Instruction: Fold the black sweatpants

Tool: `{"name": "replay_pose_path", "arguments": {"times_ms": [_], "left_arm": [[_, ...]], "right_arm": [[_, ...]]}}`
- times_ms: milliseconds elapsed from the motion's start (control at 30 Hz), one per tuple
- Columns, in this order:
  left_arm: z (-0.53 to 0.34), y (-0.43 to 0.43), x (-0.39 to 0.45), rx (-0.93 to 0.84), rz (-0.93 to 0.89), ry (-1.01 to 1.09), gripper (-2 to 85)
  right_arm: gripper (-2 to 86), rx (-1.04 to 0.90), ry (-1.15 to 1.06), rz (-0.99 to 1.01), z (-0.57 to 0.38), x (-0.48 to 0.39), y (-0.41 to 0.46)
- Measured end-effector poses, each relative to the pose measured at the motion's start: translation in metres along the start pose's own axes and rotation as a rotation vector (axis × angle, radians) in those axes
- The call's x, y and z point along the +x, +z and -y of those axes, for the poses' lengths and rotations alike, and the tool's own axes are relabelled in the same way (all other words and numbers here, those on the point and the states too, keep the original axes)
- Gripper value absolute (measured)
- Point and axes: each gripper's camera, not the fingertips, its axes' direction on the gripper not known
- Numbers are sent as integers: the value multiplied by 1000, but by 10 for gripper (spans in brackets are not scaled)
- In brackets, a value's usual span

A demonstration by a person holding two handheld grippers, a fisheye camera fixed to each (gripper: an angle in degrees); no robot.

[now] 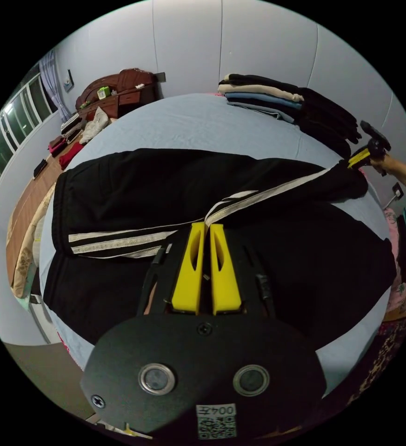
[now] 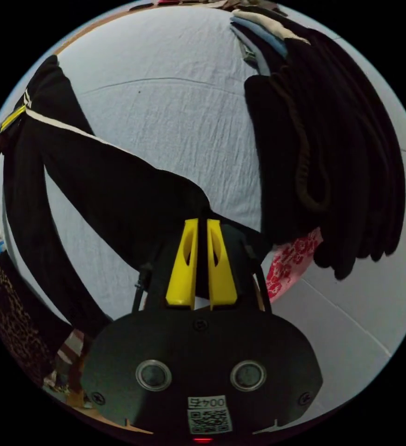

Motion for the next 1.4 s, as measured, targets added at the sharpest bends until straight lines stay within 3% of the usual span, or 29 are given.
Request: {"name": "replay_pose_path", "arguments": {"times_ms": [100, 267, 400, 500, 567, 633, 767, 933, 1067, 1400], "left_arm": [[8, -34, -11, 21, -22, -47, 9], [-1, -136, -24, 194, -10, 72, 10], [-35, -184, -32, 216, -4, 133, 12], [-75, -187, -37, 144, 30, 123, 15], [-107, -176, -52, 7, 37, 20, 20], [-128, -181, -70, 1, -38, -107, 25], [-177, -212, -135, 217, -210, -579, 50], [-202, -223, -193, 290, -308, -903, 72], [-205, -234, -221, 322, -300, -976, 71], [-213, -247, -237, 258, -263, -1018, 65]], "right_arm": [[40, 132, 49, -91, -41, -15, -30], [37, 470, 159, -125, -179, -59, -101], [35, 542, 174, -88, -271, -124, -100], [39, 488, 174, -42, -318, -189, -61], [52, 383, 211, 35, -339, -229, -17], [65, 358, 277, 149, -353, -241, -2], [83, 410, 460, 294, -382, -244, 11], [81, 496, 634, 370, -409, -230, 17], [78, 546, 746, 424, -432, -221, 25], [68, 552, 748, 474, -444, -226, 48]]}}
